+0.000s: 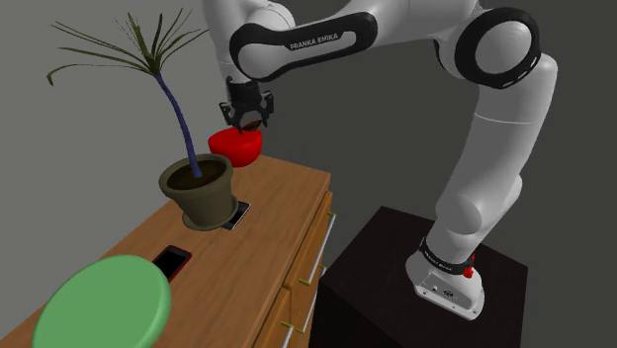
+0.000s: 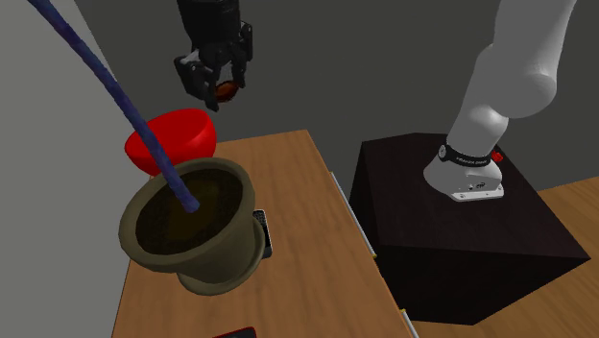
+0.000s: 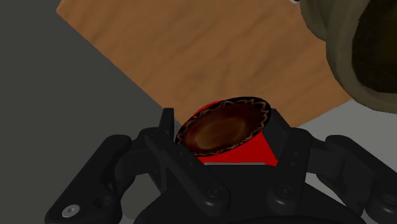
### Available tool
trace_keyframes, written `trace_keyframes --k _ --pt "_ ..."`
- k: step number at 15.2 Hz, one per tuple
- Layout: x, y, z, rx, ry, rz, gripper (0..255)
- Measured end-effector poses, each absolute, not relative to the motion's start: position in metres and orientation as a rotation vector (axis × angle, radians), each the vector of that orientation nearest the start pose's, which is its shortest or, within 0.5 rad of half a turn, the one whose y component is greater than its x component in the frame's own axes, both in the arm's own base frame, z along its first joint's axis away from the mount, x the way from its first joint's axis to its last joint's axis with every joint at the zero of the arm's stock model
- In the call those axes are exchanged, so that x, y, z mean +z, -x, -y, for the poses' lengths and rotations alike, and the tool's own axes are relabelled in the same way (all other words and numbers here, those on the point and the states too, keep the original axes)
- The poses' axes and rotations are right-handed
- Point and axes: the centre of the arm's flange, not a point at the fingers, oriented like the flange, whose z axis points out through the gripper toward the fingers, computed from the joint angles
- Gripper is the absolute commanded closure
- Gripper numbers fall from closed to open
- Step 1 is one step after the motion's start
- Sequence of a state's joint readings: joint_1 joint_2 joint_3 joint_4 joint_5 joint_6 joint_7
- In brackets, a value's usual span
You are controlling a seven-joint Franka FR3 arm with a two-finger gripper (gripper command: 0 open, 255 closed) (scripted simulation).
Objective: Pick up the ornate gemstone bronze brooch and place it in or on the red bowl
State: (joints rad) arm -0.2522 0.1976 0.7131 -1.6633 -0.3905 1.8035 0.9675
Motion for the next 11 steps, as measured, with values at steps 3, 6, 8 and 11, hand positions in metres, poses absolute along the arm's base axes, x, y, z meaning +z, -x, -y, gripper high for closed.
trace_keyframes --k 3,6,8,11 --pt "0.514 -0.61 -0.201 -0.267 3.249 -0.698 255" --pt "0.514 -0.645 -0.182 -0.269 3.249 -0.697 255" --pt "0.517 -0.667 -0.171 -0.269 3.249 -0.698 255" --pt "0.512 -0.696 -0.161 -0.268 3.25 -0.699 255"
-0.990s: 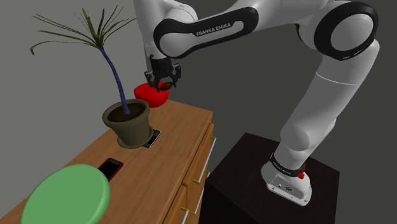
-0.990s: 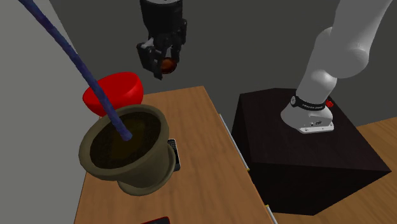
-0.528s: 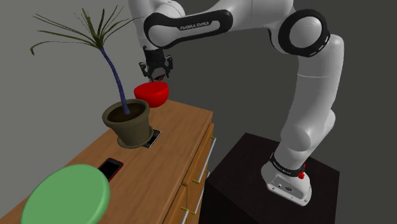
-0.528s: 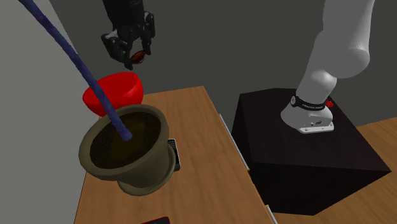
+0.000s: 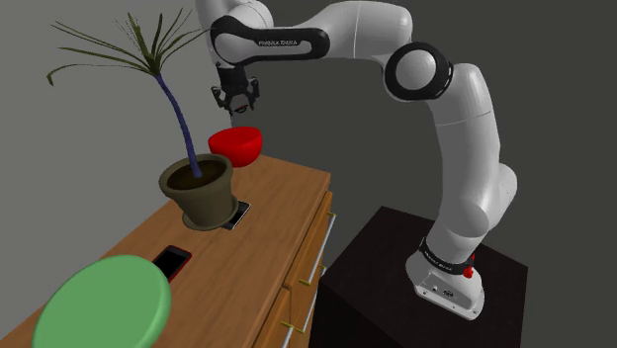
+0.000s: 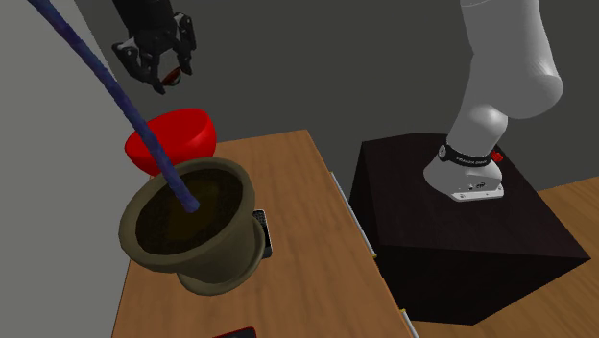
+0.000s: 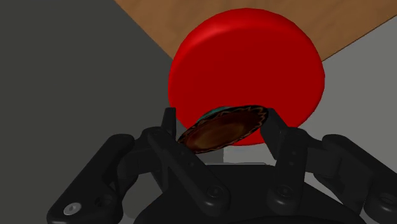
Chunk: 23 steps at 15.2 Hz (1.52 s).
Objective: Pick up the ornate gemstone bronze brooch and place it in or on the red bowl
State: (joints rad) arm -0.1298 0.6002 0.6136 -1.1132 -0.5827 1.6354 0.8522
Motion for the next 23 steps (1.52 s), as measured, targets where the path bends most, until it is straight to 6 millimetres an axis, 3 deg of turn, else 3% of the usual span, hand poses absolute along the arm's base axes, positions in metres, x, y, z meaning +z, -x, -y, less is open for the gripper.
trace_keyframes --k 14,20,21,23 --pt "0.442 -0.703 -0.157 -0.268 3.25 -0.699 255" --pt "0.439 -0.702 -0.157 -0.268 3.25 -0.699 255" --pt "0.439 -0.702 -0.157 -0.268 3.25 -0.699 0" --pt "0.439 -0.702 -0.157 -0.268 3.25 -0.699 0"
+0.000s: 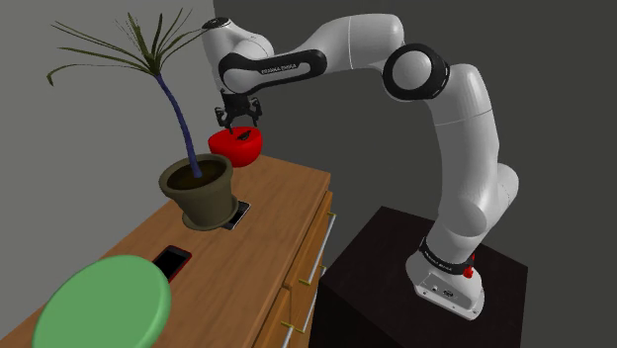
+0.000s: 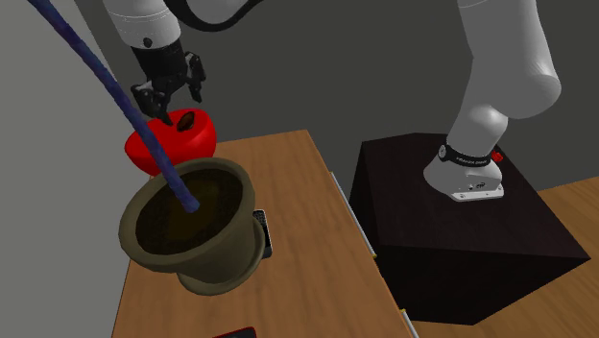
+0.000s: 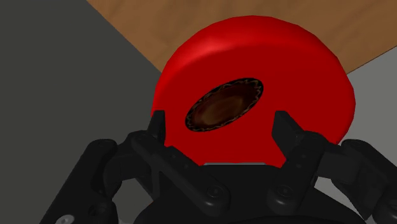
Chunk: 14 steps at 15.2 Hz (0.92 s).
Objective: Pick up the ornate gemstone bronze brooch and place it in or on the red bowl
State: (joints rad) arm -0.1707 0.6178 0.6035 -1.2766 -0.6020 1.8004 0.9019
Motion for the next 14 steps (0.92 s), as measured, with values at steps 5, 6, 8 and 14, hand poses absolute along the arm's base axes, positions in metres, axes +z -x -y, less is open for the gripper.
trace_keyframes --k 5,6,8,14 --pt "0.445 -0.702 -0.158 -0.268 3.25 -0.699 0" --pt "0.455 -0.702 -0.161 -0.269 3.25 -0.699 0" --pt "0.477 -0.699 -0.165 -0.27 3.249 -0.699 0" --pt "0.487 -0.697 -0.168 -0.269 3.25 -0.699 0"
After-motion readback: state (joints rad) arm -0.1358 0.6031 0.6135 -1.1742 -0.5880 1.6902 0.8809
